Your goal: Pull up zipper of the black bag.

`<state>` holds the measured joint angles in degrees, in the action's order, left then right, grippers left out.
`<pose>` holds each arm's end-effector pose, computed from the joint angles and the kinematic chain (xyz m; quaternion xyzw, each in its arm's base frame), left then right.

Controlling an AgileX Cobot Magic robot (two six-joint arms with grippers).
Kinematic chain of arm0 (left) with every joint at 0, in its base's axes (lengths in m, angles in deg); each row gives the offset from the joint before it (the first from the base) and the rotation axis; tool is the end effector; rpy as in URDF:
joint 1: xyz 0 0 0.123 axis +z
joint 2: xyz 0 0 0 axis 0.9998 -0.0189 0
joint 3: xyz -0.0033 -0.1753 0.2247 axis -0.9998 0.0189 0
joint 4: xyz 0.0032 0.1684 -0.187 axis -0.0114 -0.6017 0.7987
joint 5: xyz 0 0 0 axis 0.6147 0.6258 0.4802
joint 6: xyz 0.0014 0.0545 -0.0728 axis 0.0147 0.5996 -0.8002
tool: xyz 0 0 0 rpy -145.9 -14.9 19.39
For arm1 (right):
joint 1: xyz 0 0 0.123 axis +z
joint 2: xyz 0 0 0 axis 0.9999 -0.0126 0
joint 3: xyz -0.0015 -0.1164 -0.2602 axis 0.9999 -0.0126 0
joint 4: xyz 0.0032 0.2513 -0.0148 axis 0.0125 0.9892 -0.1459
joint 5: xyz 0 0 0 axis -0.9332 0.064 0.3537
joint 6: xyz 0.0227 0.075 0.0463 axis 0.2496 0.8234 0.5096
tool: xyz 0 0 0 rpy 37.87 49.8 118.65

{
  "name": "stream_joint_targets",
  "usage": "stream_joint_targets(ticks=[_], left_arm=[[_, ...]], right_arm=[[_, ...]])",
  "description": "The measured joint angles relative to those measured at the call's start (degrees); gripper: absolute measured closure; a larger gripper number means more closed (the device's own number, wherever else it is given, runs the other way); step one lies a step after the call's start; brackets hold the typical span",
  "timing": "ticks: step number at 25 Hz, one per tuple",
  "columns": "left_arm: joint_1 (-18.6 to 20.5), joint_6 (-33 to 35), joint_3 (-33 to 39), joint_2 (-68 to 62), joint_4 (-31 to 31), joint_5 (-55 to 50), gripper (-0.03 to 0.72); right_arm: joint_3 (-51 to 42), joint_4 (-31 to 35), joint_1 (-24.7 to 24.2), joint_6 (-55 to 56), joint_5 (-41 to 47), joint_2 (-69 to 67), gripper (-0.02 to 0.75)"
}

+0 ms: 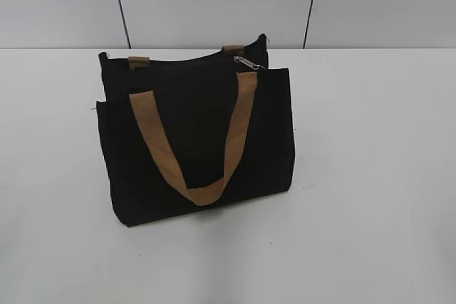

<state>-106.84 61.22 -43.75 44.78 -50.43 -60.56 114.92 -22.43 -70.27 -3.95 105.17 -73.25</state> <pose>-0.0099 -0.0005 0.2837 0.1256 0.8351 -0.1094 0.5243 -0.0053 -0.0040 0.2701 -0.1481 0.8528 0.0664 0.4964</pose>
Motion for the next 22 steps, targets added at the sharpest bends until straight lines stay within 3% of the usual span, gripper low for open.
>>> stream_joint_targets(ticks=[5,9,18,22], left_arm=[[0.00,0.00,0.00,0.00,0.00,0.00,0.326],[2.12,0.00,0.00,0.00,0.00,0.00,0.326],[14.86,0.00,0.07,0.00,-0.02,0.02,0.326],[16.85,0.00,0.09,0.00,-0.02,0.02,0.326]], right_arm=[[0.00,0.17,0.00,0.00,-0.14,0.00,0.306],[0.00,0.31,-0.67,0.00,-0.19,0.00,0.306],[0.00,0.50,-11.19,0.00,-0.19,0.00,0.306],[0.00,0.50,-15.87,0.01,-0.19,0.00,0.306]])
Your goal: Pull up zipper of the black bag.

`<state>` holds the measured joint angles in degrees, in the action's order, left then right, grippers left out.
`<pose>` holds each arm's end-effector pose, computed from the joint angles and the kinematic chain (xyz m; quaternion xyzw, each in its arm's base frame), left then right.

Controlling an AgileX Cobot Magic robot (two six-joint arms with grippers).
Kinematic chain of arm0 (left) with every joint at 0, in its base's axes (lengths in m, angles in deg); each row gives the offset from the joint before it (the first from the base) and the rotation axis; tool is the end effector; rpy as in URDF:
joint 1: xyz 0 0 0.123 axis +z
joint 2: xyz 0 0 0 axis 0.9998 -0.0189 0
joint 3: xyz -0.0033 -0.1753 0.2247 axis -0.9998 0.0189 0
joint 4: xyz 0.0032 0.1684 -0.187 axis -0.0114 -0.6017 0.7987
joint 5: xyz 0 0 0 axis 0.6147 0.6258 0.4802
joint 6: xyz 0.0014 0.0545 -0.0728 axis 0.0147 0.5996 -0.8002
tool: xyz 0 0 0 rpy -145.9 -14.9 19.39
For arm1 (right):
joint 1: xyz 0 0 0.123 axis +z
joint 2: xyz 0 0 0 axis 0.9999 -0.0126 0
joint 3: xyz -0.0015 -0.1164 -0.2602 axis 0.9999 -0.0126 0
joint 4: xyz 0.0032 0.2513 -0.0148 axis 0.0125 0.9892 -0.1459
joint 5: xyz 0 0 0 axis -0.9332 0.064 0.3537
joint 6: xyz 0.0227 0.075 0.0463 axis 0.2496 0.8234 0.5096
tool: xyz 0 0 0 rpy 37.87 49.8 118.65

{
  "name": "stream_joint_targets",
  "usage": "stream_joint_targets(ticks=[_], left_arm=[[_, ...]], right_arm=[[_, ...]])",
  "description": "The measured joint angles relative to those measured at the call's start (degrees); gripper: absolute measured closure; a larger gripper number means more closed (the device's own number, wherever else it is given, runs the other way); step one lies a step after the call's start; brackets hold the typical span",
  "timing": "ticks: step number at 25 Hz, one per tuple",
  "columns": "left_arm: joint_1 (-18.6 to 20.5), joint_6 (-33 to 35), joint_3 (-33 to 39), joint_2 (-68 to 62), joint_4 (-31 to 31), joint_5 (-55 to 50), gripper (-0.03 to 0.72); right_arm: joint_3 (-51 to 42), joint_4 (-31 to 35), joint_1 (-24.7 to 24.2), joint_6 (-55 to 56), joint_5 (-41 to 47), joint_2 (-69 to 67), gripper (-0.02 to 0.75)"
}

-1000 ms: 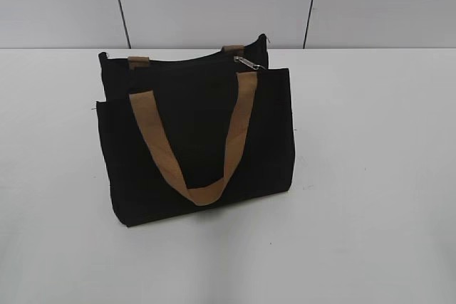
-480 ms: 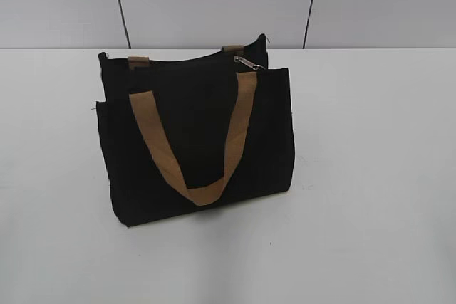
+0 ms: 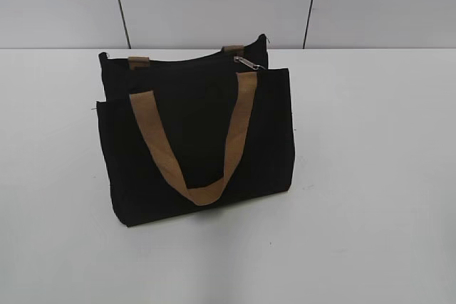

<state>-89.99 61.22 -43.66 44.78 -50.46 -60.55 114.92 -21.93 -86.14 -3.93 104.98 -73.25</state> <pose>-0.0092 -0.0033 0.2833 0.0019 0.8448 -0.0311 0.5341 -0.0061 -0.0017 0.2703 -0.0291 0.8643 0.0018 0.5022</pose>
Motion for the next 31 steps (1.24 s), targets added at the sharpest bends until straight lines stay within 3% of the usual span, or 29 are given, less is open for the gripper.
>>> stream_joint_targets(ticks=[6,16,31], left_arm=[[0.81,0.00,0.00,0.00,0.00,0.00,0.326],[0.81,0.00,0.00,0.00,0.00,0.00,0.331],[0.81,0.00,0.00,0.00,0.00,0.00,0.448]], right_arm=[[0.00,0.14,-3.76,0.00,0.00,0.00,0.306],[0.00,0.18,-3.88,0.00,0.00,0.00,0.306],[0.00,0.18,-3.88,0.00,0.00,0.00,0.306]])
